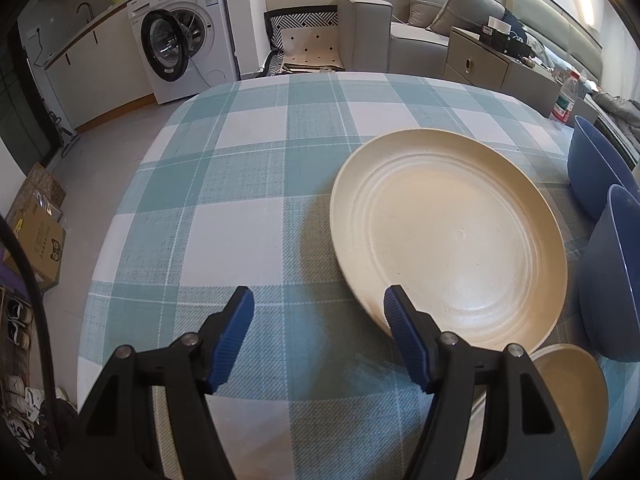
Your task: Organize plates and bowls
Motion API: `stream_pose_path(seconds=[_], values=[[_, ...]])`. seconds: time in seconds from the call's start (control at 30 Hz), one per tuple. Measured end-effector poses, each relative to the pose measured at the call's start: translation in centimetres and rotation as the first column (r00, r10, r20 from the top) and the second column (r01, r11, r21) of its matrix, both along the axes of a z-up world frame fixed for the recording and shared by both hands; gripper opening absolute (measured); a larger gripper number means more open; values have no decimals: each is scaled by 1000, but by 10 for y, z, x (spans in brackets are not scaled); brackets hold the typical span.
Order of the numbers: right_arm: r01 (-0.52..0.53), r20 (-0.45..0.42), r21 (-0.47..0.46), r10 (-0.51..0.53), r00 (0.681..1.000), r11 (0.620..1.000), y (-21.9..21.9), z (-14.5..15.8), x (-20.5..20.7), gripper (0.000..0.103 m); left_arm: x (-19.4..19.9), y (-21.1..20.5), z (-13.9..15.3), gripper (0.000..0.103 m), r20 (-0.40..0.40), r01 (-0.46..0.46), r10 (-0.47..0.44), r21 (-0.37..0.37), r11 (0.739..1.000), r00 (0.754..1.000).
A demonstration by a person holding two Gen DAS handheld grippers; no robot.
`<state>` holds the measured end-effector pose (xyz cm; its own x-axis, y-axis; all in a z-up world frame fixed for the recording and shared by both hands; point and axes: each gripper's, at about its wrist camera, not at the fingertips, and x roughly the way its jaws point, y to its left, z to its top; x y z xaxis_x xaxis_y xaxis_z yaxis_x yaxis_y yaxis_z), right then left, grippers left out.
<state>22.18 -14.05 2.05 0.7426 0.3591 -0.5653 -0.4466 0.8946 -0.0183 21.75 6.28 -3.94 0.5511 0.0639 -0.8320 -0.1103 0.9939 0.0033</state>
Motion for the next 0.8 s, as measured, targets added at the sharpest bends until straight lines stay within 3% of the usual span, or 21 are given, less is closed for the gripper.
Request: stream_pose_path(seconds=[0.53, 0.8], values=[[-61, -10, -30, 60, 998, 998, 48, -1, 1, 103, -27, 34, -4, 69, 12, -56, 57, -62, 997, 998], [-58, -56, -56, 55, 997, 997, 74, -3, 11, 103, -36, 50, -5, 69, 20, -75, 77, -81, 994, 997]])
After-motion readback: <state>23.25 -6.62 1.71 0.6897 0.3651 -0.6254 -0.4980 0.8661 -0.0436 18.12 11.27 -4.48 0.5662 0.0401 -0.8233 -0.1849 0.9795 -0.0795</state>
